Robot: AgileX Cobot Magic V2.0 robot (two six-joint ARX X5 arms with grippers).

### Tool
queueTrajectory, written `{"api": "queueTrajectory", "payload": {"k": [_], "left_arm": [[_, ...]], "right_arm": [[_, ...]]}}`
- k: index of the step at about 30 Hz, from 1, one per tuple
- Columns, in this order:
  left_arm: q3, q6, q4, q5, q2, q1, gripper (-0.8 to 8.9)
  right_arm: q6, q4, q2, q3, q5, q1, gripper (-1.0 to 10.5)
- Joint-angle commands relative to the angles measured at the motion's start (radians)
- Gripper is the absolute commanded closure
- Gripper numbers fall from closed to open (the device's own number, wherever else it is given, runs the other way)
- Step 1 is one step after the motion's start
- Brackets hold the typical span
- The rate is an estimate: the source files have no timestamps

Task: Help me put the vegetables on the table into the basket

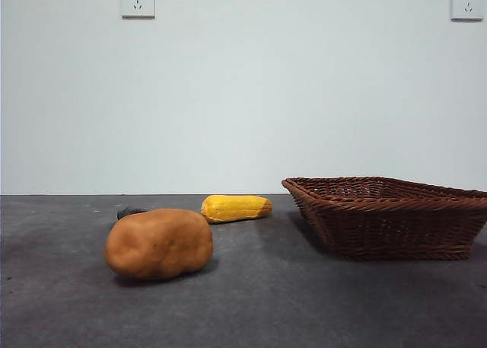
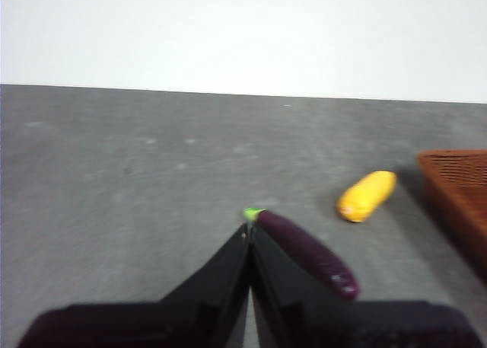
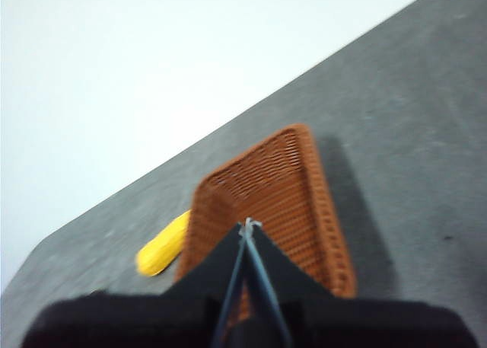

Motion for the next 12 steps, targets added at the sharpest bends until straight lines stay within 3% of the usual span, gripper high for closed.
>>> {"api": "queueTrajectory", "payload": {"k": [1, 9, 12], "left_arm": [[0.078, -0.011, -0.05, 0.063, 0.058, 0.003, 8.18], [0.208, -0.011, -0.221, 0.202, 0.226, 0.003, 8.17], [0.247, -0.01, -0.303, 0.261, 0.292, 0.003, 8.17]], "right_arm": [[0.003, -0.057, 0.065, 0.08, -0.039, 0.0, 9.5], [0.008, -0.262, 0.212, 0.253, -0.045, 0.0, 9.5], [-0.018, -0.295, 0.266, 0.288, -0.091, 0.0, 9.5]]}}
